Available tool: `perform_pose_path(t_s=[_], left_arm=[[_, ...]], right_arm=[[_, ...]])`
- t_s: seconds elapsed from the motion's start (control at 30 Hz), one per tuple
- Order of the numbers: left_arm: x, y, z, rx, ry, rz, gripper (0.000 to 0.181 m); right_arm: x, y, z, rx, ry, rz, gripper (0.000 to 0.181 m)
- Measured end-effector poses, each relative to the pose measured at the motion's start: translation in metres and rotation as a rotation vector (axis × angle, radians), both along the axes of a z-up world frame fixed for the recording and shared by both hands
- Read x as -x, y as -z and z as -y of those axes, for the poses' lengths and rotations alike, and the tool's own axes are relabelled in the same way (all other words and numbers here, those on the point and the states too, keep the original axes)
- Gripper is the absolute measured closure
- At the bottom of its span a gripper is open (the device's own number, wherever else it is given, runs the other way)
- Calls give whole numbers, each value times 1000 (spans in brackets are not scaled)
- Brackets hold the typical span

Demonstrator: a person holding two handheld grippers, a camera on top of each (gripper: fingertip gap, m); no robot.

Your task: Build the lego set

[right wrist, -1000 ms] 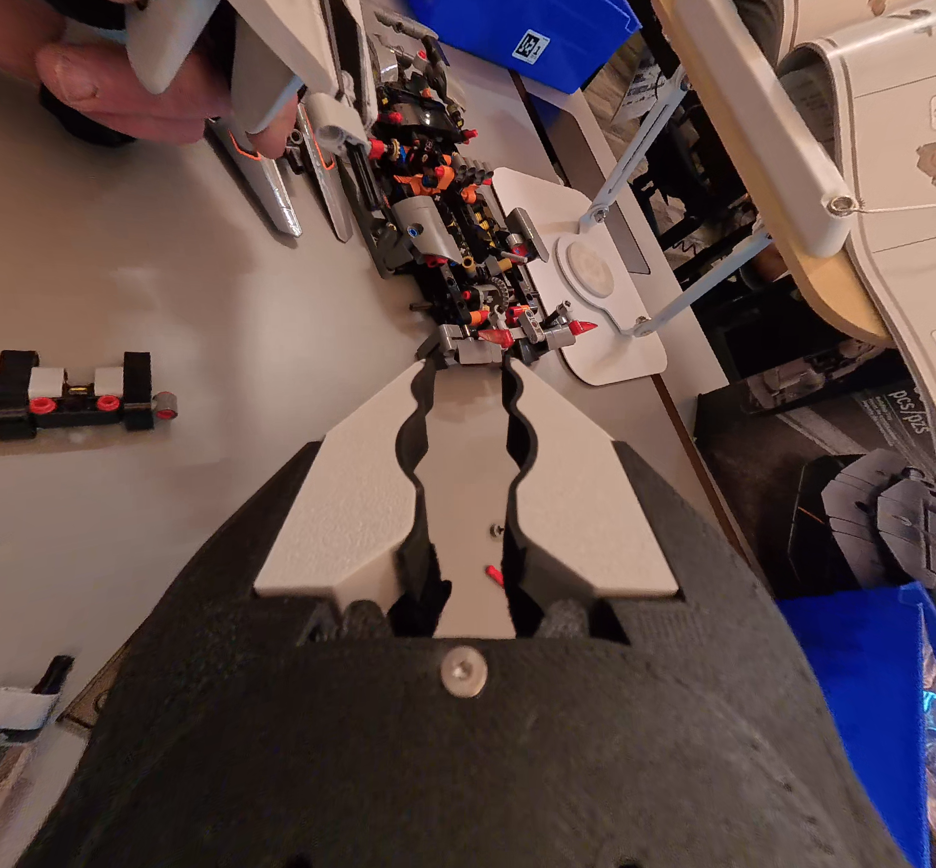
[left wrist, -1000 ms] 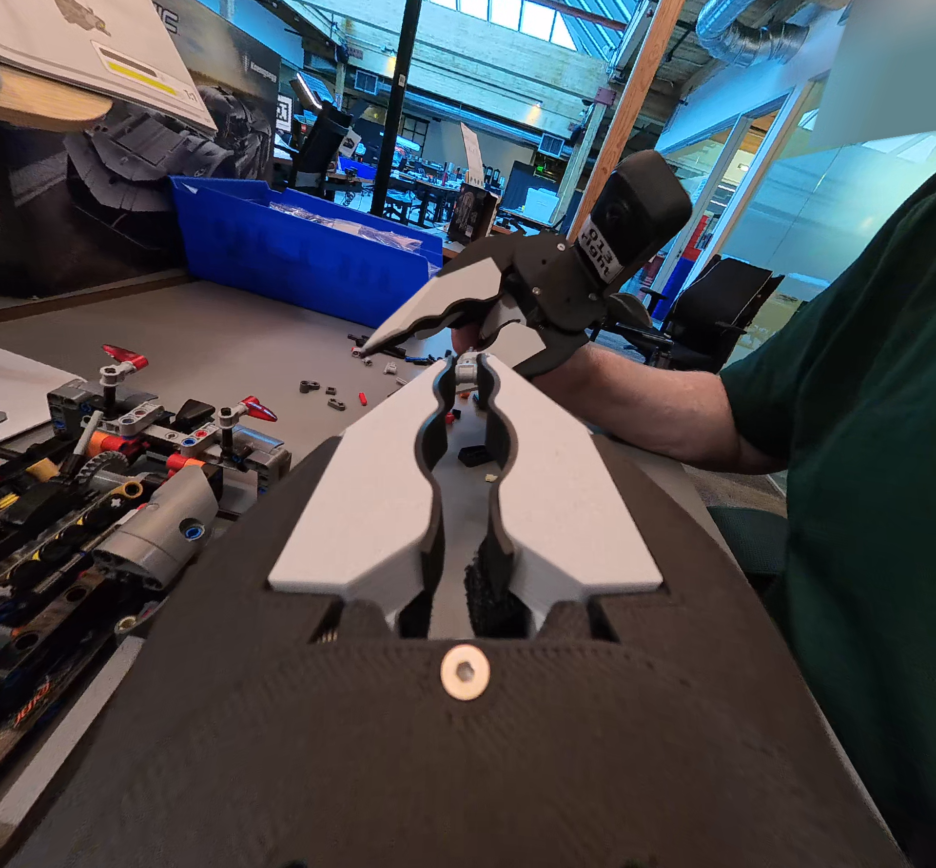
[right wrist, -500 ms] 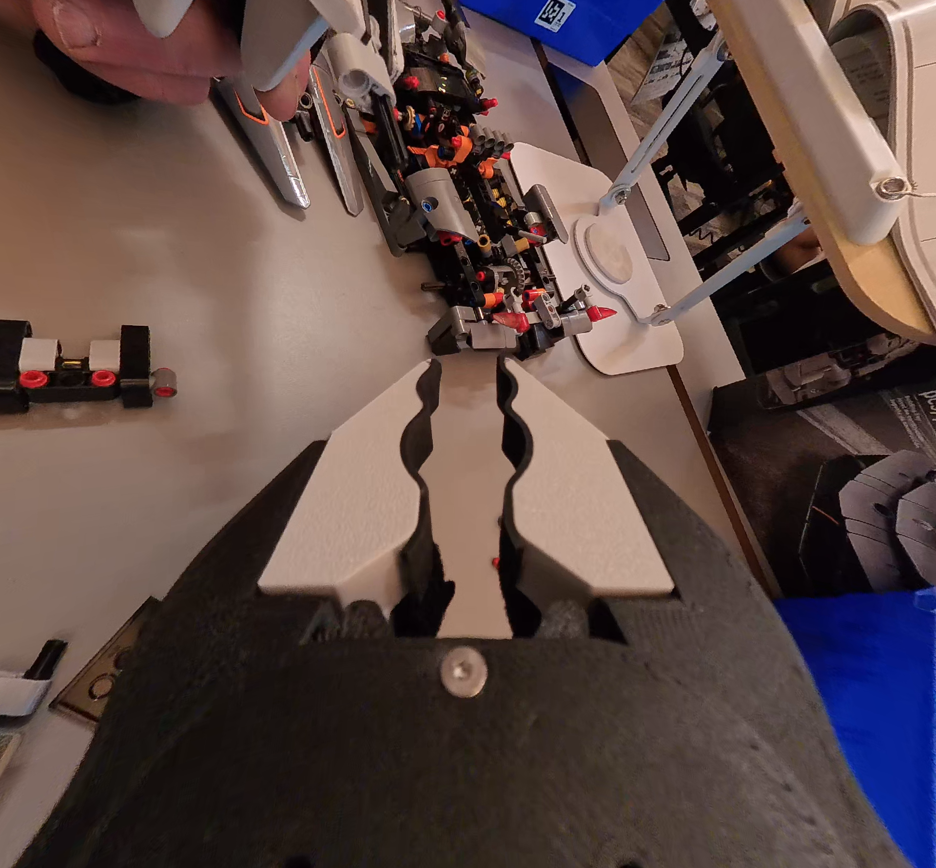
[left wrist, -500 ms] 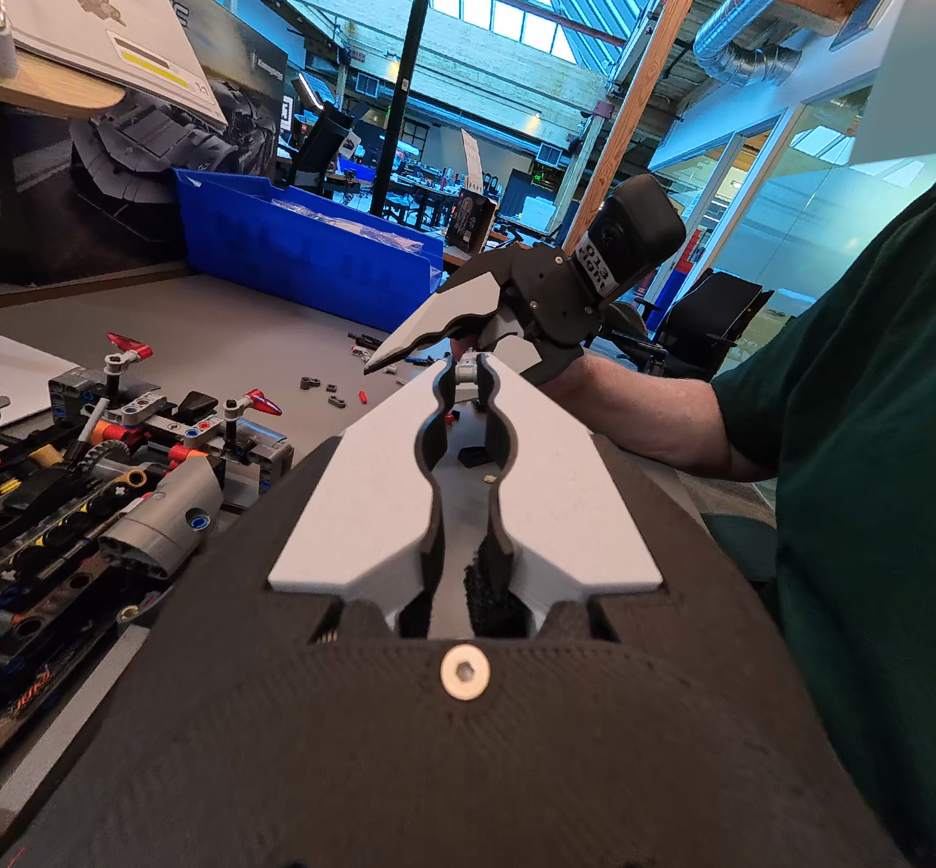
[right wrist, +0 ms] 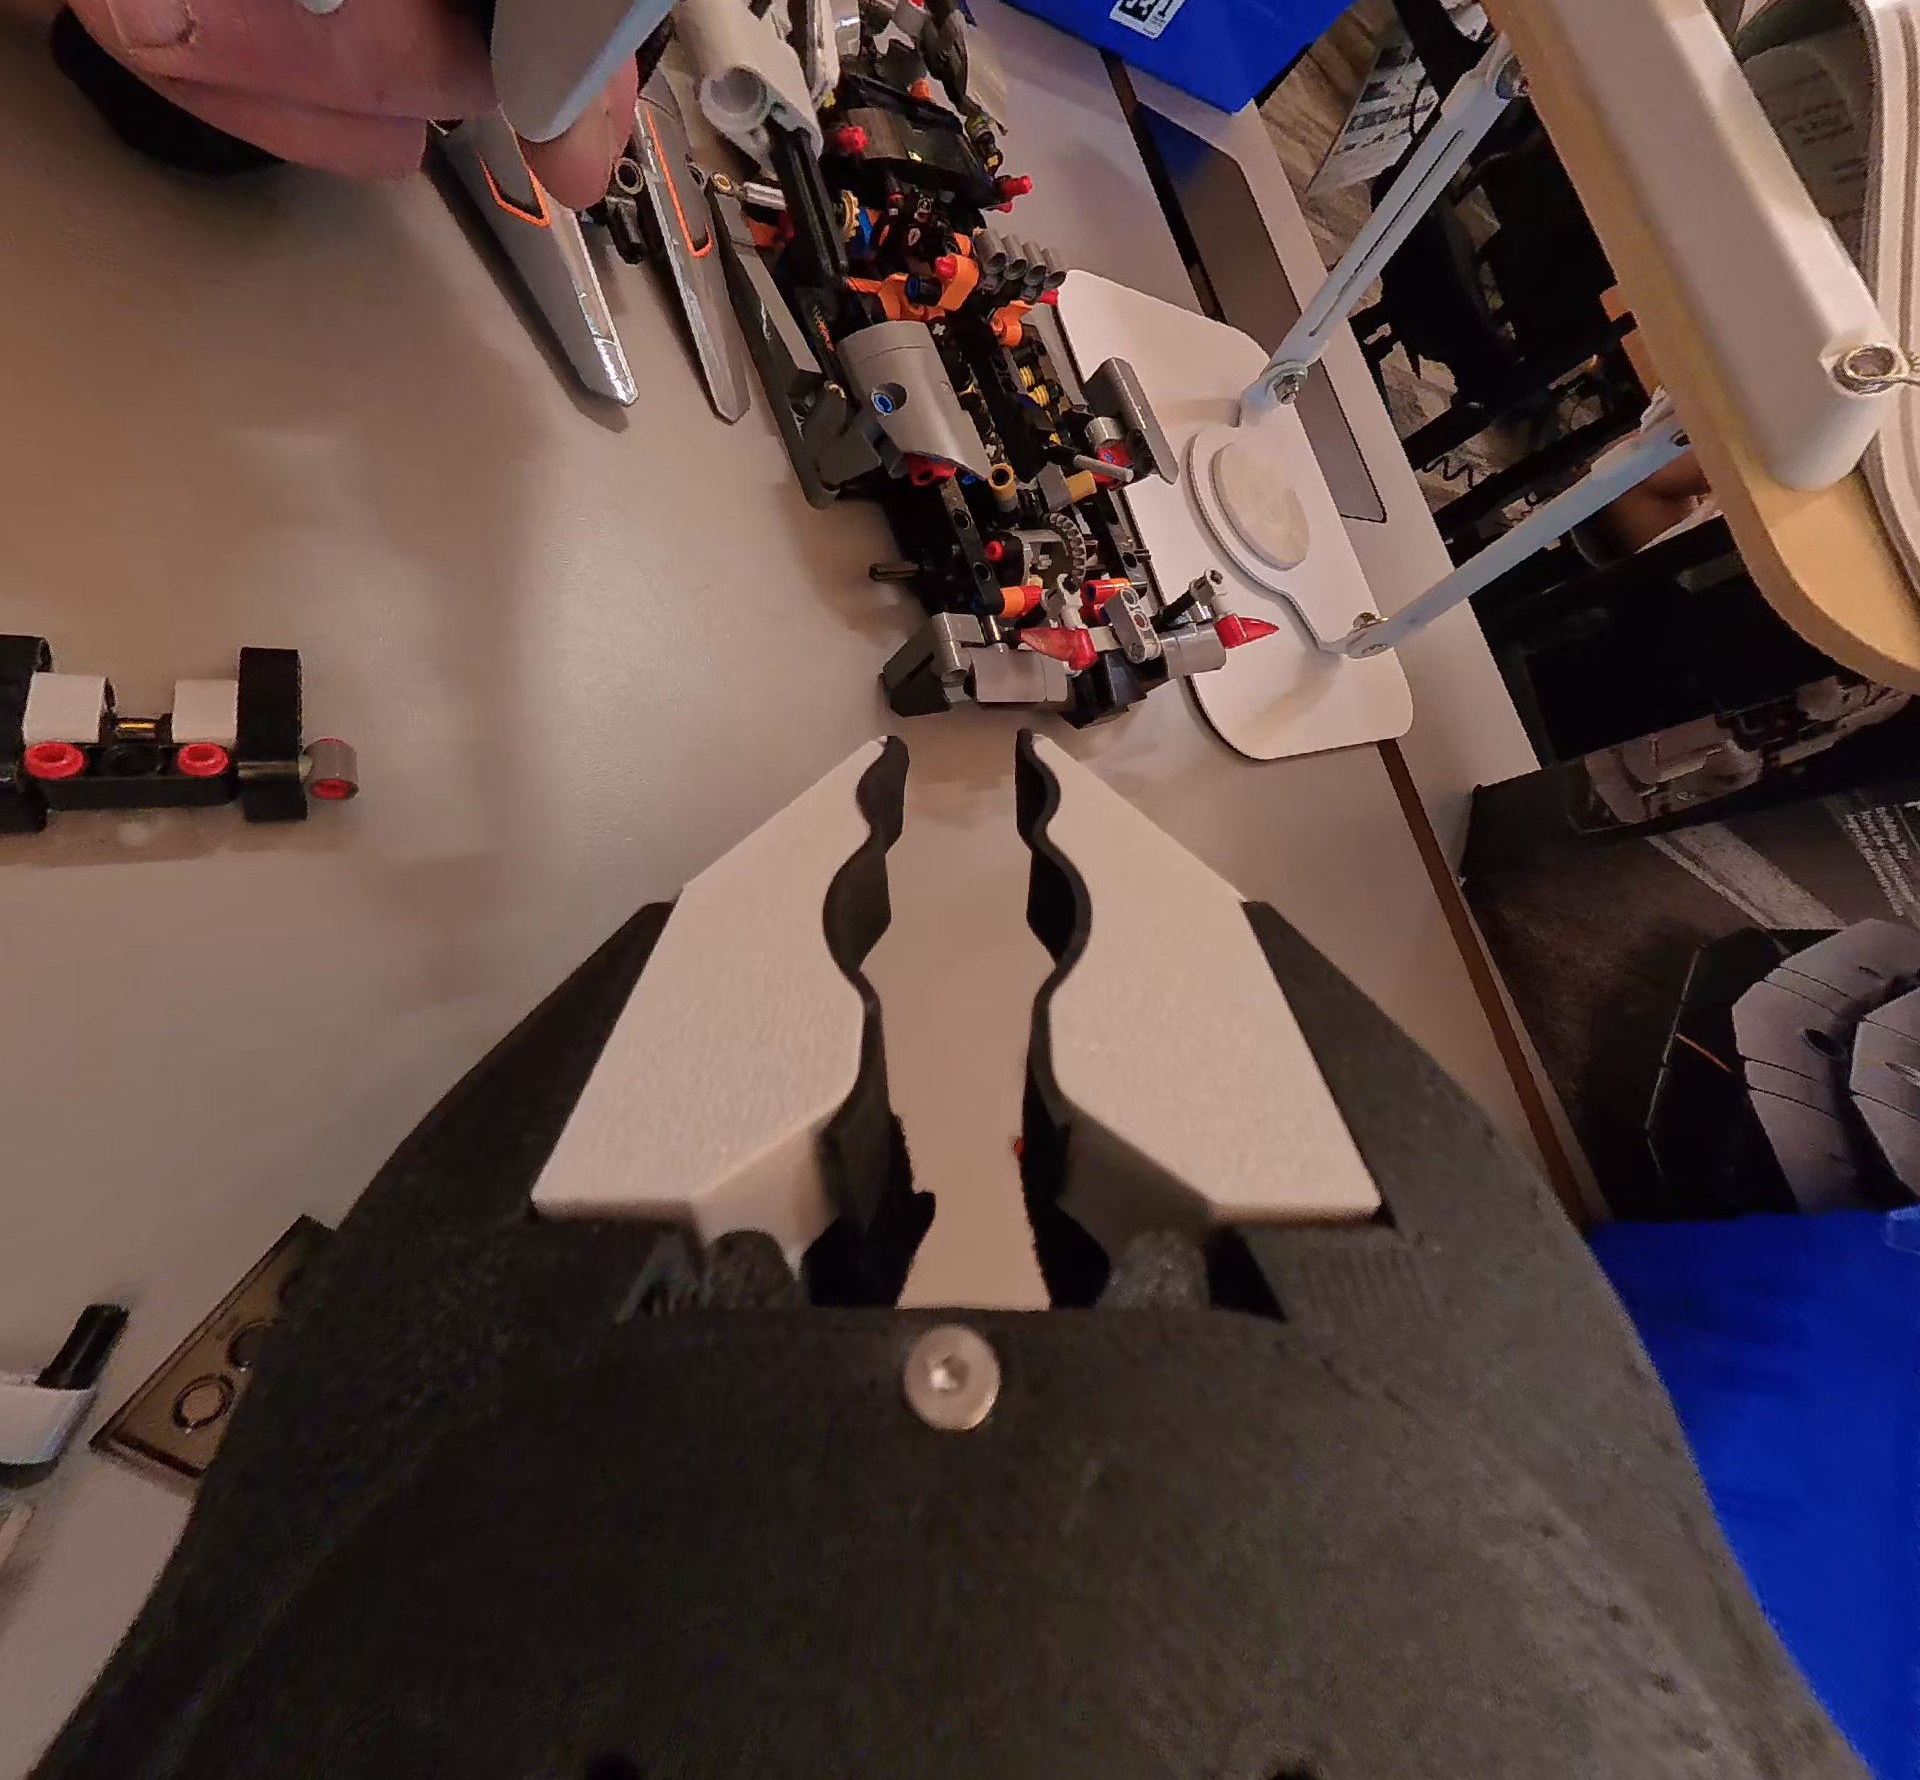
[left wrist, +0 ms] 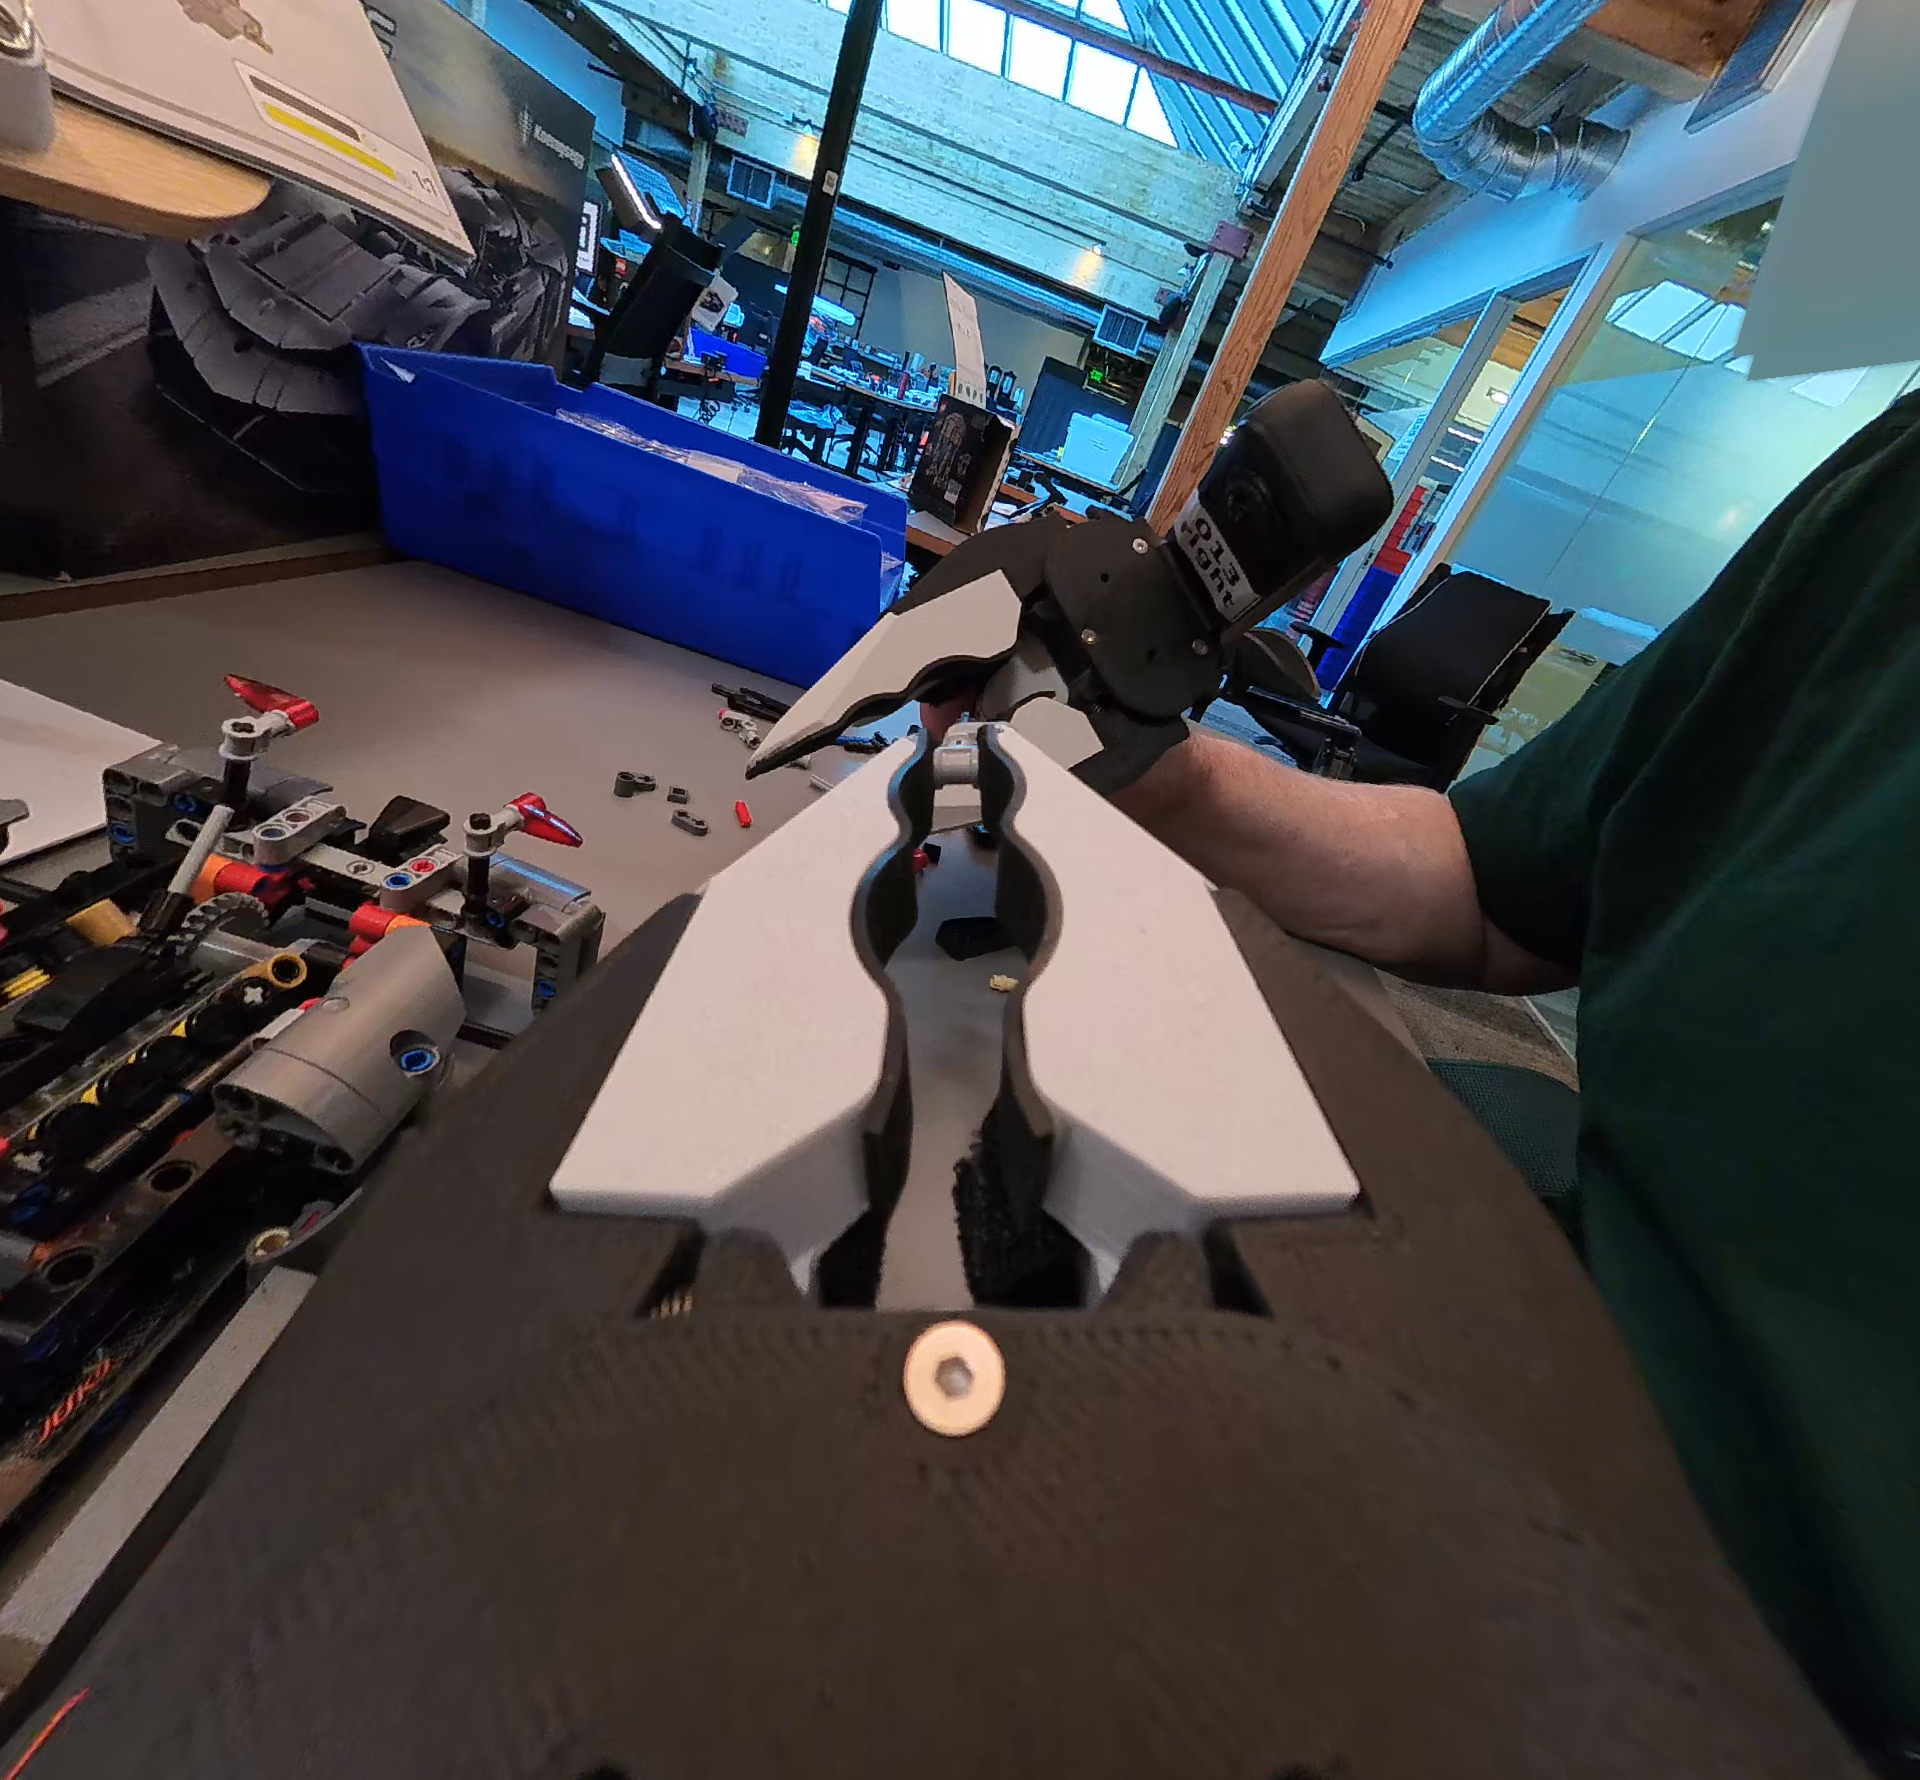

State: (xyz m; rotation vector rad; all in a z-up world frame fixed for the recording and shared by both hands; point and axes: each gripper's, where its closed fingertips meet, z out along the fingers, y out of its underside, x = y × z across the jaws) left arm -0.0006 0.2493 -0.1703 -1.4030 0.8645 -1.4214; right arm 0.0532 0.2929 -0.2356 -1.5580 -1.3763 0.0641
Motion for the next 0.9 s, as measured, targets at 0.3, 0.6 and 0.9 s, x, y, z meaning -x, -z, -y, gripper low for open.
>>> perform_pose_path(t_s=[0.3, 0.6, 0.9], left_arm=[[0, 0, 0, 5, 4, 4, 175], [1, 0, 0, 6, 3, 4, 175], [0, 2, 0, 17, 11, 5, 175]], right_arm=[[0, 1, 0, 0, -3, 8, 162], [0, 1, 0, -2, -2, 9, 162], [1, 2, 1, 1, -4, 12, 162]])
